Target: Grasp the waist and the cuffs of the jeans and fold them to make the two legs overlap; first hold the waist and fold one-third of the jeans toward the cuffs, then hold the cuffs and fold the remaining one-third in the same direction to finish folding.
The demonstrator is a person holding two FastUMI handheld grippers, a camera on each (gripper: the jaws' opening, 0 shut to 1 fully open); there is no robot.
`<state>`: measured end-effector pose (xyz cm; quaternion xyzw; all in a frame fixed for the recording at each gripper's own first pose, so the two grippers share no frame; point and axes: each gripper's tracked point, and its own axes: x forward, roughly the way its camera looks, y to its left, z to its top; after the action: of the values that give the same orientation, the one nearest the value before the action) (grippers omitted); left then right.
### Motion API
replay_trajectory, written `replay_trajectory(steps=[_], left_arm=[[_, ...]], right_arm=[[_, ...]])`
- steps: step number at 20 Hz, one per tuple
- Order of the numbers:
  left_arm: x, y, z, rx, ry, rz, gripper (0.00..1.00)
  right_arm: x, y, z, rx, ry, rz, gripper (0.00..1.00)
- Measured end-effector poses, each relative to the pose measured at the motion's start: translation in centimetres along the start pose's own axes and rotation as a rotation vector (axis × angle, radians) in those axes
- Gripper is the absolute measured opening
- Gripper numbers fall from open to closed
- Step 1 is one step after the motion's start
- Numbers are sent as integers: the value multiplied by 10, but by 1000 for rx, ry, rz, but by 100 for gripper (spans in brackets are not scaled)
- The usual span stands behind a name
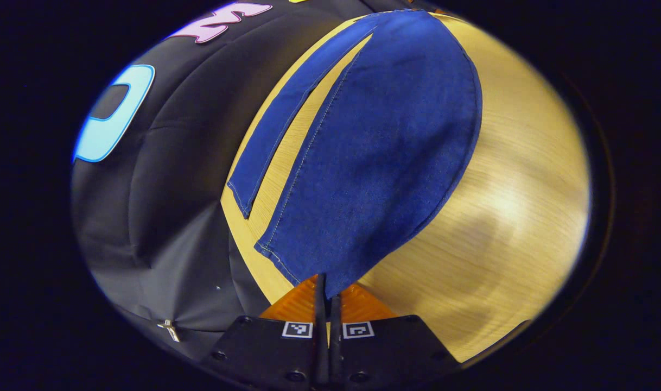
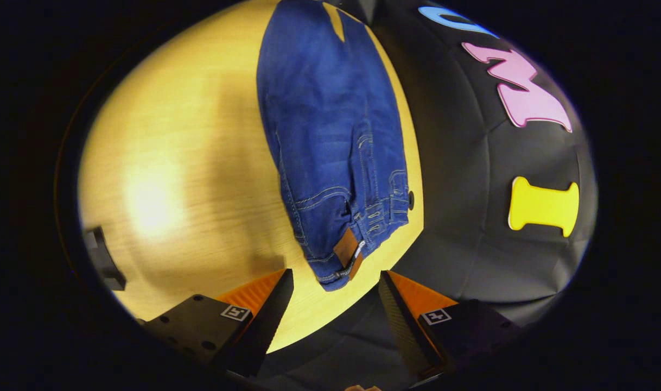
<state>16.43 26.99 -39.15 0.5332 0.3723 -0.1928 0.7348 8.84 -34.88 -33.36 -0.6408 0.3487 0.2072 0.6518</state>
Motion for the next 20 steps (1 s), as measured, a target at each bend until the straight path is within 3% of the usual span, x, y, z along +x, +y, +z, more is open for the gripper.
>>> replay_trajectory(steps=[4, 6, 8, 10, 11, 13, 14, 15, 16, 17, 20], left_arm=[[0, 0, 0, 16, 25, -2, 6], [0, 0, 0, 15, 38, 13, 6], [0, -1, 0, 29, 45, 37, 6], [1, -1, 0, 19, 51, 50, 6], [0, -1, 0, 6, 53, 54, 6], [0, -1, 1, -18, 53, 62, 6], [1, 0, 1, -25, 53, 65, 6], [1, 0, 1, -31, 52, 69, 6], [2, 0, 0, -39, 54, 73, 6], [2, 1, 1, -48, 54, 79, 6], [2, 0, 0, -75, 57, 96, 6]], right_arm=[[26, -16, 21, -146, -58, -101, 92], [39, -23, 24, -186, -86, -164, 92], [46, -19, 26, -198, -98, -181, 87], [57, -15, 24, -182, -102, -168, 68], [64, -16, 23, -187, -107, -167, 49], [67, -18, 24, -223, -114, -209, 34], [65, -19, 21, -238, -111, -218, 17], [63, -18, 23, -234, -121, -224, 25], [66, -17, 23, -207, -139, -210, 23], [67, -16, 22, -174, -136, -182, 14], [70, -14, 18, -118, -133, -103, 8]])
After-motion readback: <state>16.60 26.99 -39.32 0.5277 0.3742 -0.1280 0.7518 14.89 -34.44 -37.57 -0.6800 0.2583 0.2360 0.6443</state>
